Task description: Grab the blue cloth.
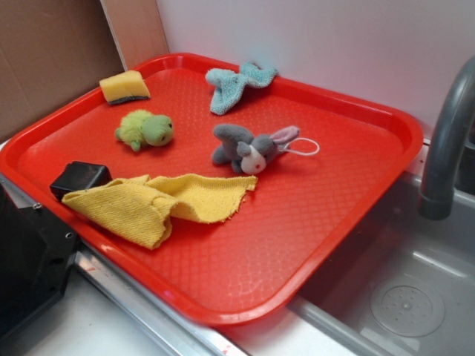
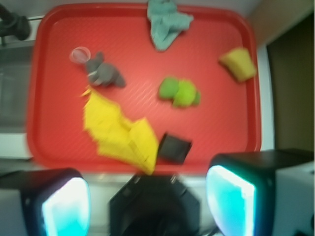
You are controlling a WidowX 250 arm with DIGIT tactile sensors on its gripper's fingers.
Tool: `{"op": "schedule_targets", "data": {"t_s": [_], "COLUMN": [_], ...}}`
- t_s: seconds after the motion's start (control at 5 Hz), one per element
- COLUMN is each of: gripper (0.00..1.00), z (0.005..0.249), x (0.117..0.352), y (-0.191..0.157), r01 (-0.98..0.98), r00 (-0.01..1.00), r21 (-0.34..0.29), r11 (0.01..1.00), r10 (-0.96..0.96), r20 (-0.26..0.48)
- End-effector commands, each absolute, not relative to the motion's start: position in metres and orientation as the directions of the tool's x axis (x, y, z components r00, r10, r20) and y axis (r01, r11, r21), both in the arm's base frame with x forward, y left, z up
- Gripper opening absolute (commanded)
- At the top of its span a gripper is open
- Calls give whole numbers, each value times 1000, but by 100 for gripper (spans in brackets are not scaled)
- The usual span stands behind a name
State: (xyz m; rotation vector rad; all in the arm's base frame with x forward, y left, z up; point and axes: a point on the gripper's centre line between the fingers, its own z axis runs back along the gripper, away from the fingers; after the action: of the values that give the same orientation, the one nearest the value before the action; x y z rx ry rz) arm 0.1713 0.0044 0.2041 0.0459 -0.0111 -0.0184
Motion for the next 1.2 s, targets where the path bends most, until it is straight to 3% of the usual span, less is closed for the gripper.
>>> {"op": "schedule_targets", "data": {"t_s": [0.0, 0.6, 0.8, 1.0], "gripper": [100, 100, 100, 100], "z": [141, 141, 110, 95], "x": [267, 267, 315, 317], "y": [42, 42, 48, 48], "r01": [75, 75, -30, -26], "r00": [996, 996, 999, 991], "r21": [66, 66, 199, 157], "r11": [995, 995, 979, 987], "r10": [-71, -71, 37, 5], "r20": [-60, -60, -30, 134]}}
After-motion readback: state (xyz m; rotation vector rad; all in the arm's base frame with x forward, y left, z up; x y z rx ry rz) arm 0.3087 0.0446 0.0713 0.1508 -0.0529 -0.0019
